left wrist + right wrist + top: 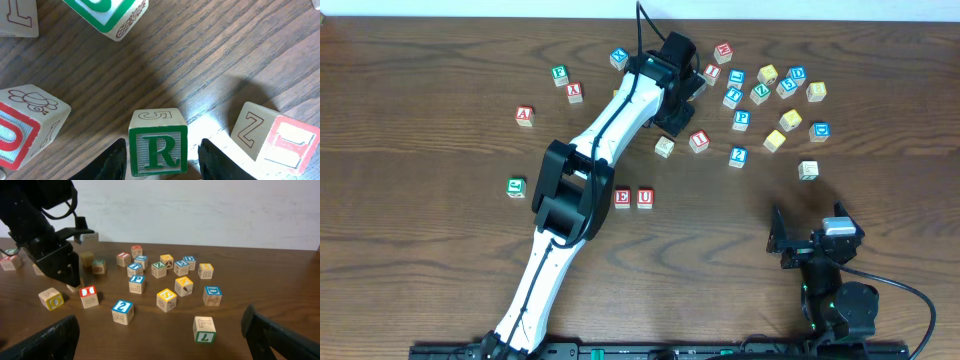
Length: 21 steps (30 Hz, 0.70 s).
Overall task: Spell out NEURIPS
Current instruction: 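Close the left gripper on the R block and lift it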
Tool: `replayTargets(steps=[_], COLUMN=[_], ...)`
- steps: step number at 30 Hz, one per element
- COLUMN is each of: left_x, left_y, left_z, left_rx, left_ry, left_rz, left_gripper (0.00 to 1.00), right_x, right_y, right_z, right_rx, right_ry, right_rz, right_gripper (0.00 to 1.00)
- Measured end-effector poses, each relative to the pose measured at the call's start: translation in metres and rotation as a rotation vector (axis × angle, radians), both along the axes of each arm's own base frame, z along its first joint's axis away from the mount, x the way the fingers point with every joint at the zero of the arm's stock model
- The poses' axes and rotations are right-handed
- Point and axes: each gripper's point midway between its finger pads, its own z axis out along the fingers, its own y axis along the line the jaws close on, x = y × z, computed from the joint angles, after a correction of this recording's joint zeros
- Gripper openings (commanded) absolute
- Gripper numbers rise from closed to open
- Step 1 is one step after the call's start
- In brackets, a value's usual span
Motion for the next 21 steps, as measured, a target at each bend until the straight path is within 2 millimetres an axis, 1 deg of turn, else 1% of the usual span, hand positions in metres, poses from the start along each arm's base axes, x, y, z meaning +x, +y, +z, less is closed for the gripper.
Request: replayTargets(steps=[6, 8, 12, 16, 21], left_x=[0.0002, 0.0004, 0.0008, 0.0009, 0.0009], left_y=[-0.0001, -0.0003, -0.0004, -0.0005, -0.0005], left_z=[0.0001, 0.0001, 0.0003, 0.0003, 0.0003], left_rx=[0.0, -0.001, -0.002, -0.002, -0.002], left_ry=[-0.001, -0.001, -0.003, -0.004, -0.004], left_rz=[0.0, 0.0, 0.0, 0.0, 0.0], left_gripper=[0.42, 0.39, 0.39, 0.35, 0.35], right_x=[0.0, 0.0, 0.0, 0.0, 0.0], right_y=[0.0, 0.0, 0.0, 0.0, 0.0], right_z=[0.0, 0.0001, 0.0, 0.0, 0.0], right_rx=[0.0, 0.0, 0.0, 0.0, 0.0], right_ry=[0.0, 0.0, 0.0, 0.0, 0.0], right_rz=[0.0, 0.0, 0.0, 0.0, 0.0], right_gripper=[0.99, 0.99, 0.99, 0.99, 0.99])
